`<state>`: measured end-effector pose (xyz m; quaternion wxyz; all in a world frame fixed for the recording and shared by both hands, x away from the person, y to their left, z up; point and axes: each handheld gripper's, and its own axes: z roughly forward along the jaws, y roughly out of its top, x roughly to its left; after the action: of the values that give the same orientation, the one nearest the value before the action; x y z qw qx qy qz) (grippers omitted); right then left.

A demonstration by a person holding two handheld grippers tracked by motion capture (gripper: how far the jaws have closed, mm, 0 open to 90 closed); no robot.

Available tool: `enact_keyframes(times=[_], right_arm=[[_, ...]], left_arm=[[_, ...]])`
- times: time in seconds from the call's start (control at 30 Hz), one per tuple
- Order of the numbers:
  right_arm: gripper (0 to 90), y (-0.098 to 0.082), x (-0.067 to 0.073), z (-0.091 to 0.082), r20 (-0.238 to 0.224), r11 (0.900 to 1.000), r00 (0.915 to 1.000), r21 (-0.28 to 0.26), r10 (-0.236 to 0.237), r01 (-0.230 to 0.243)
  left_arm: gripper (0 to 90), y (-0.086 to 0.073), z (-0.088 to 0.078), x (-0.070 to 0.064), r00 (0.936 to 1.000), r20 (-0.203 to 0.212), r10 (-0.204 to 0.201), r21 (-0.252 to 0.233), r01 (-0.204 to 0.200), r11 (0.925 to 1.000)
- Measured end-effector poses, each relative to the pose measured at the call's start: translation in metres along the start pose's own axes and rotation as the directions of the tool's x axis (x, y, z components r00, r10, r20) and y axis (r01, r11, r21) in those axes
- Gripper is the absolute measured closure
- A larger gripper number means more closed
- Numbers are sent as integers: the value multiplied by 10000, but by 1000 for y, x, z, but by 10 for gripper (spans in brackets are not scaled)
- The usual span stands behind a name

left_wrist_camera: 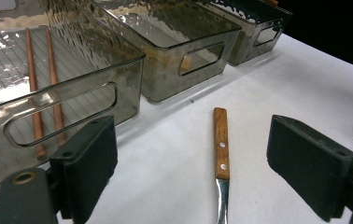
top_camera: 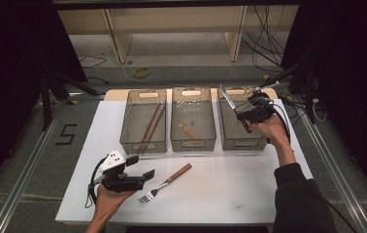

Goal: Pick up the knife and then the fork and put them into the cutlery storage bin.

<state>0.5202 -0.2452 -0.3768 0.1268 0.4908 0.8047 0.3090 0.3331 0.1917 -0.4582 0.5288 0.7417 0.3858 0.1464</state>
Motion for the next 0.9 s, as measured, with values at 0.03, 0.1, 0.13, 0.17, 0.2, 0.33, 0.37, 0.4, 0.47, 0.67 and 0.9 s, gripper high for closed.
enact_keyframes(times=[0.03, 0.1, 0.13, 0.17, 0.2, 0.33, 0.37, 0.4, 0.47, 0.67, 0.9], right_arm=[[772, 1, 0, 1, 30, 10000, 10000, 1, 17, -17], [772, 1, 0, 4, 74, 10000, 9999, 35, 75, -76], [772, 1, 0, 5, 86, 9999, 9999, 61, 105, -106], [772, 1, 0, 6, 110, 9998, 9998, 101, 143, -144], [772, 1, -1, 7, 114, 9998, 9998, 125, 172, -173], [772, 1, -2, 10, 201, 9994, 9994, 208, 267, -271], [772, 1, -2, 10, 200, 9994, 9994, 213, 282, -287], [772, 2, -2, 11, 212, 9993, 9993, 218, 306, -311], [772, 2, -1, 12, 210, 9992, 9993, 255, 312, -317], [772, 1, -1, 17, 221, 9986, 9990, 332, 399, -407], [771, 0, 1, 23, 212, 9980, 9988, 447, 444, -454]], left_arm=[[157, 0, 0, 0, 10000, 4, -2, 1, 2, 10000], [157, 0, 0, 0, 10000, 5, 5, 5, -6, 10000], [157, 0, 0, 0, 10000, 21, 28, 13, -28, 10000], [157, 0, 0, 0, 10000, 20, 29, 21, -29, 10000], [157, 0, 0, 0, 10000, 29, 1, 23, -1, 10000], [157, 0, 0, 0, 10000, 33, 2, 36, -2, 10000], [157, 0, 0, 0, 10000, 29, 8, 41, -8, 10000], [157, 0, 0, -1, 10000, 26, 7, 42, -7, 10000], [157, 0, 0, -1, 10000, 28, 14, 42, -14, 10000], [157, 0, 0, -1, 10000, 37, 13, 36, -13, 10000], [157, 0, 0, -1, 10000, 37, 29, 46, -29, 10000]])
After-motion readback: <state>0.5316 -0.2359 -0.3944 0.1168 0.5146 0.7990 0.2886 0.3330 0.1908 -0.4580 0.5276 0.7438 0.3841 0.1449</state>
